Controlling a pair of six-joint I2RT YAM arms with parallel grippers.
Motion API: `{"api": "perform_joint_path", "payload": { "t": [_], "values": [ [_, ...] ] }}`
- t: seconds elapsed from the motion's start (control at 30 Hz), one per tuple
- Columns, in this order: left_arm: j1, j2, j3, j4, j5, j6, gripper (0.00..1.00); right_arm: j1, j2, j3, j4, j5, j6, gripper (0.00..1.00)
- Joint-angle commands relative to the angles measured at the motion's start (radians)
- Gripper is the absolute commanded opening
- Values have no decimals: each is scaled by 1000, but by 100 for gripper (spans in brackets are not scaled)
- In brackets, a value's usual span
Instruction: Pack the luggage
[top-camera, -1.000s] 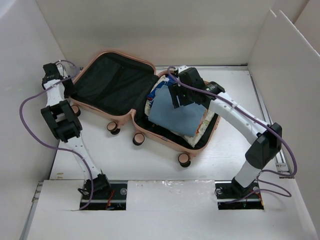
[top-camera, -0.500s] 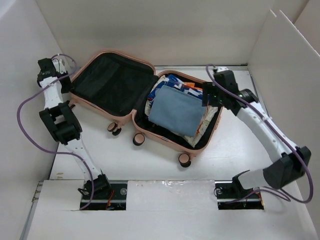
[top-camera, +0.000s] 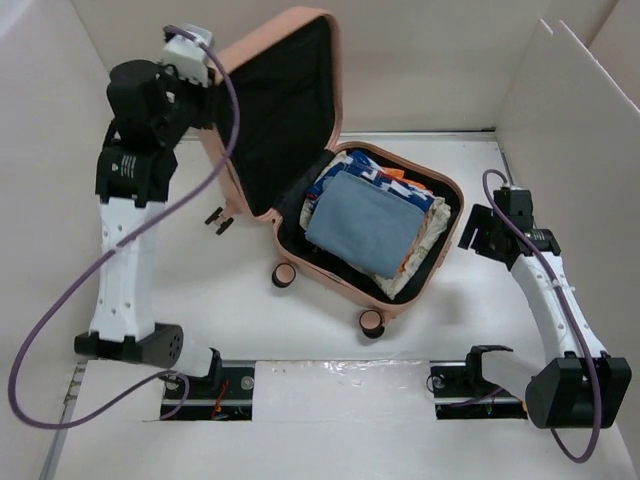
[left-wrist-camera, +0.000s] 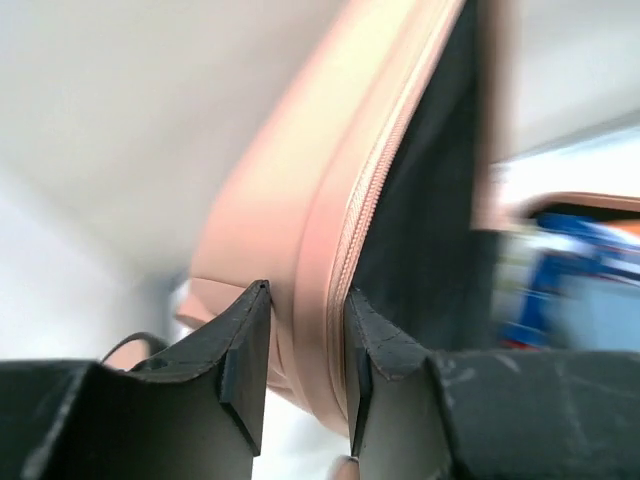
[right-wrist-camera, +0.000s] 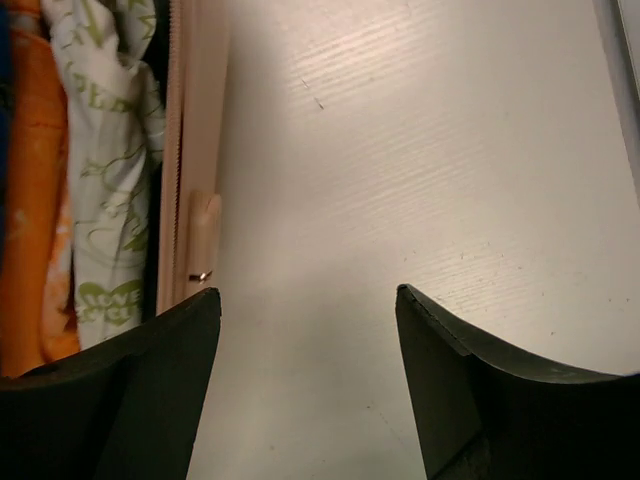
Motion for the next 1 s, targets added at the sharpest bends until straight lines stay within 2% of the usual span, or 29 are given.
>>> {"api": "perform_joint_path", "payload": {
  "t": [0.0,0.13,0.17,0.4,0.47,0.53,0.57,0.67,0.8,0.97],
  "values": [
    [-170,-31,-4,-79,296,-101,0,-39,-9,-40,71,-55,11,75],
    [-414,-40,-62,-97,328,-113,0,-82,-9,-106,129,-115,2,75],
    [-518,-40,-79,-106,328,-104,0,-96,0,-118,143,-133,2,75],
    [-972,17,-188,-135,190,-7,0,-136,-22,-169,154,-184,36,77],
    [-1029,17,-199,-158,230,39,33,-188,-51,-169,97,-159,55,81],
    [-1057,17,-199,-183,332,63,60,-226,-113,-169,51,-130,71,82],
    [-1057,-1,-199,-183,367,79,78,-251,-138,-169,1,-77,86,84],
    [-1057,-73,-210,-172,449,112,100,-262,-228,-135,-52,35,106,87],
    [-1066,-63,-77,-211,429,99,100,-262,-266,-110,-83,77,115,89],
    [-1066,-40,3,-171,481,-2,100,-262,-186,-110,-72,23,105,89]
  ]
}}
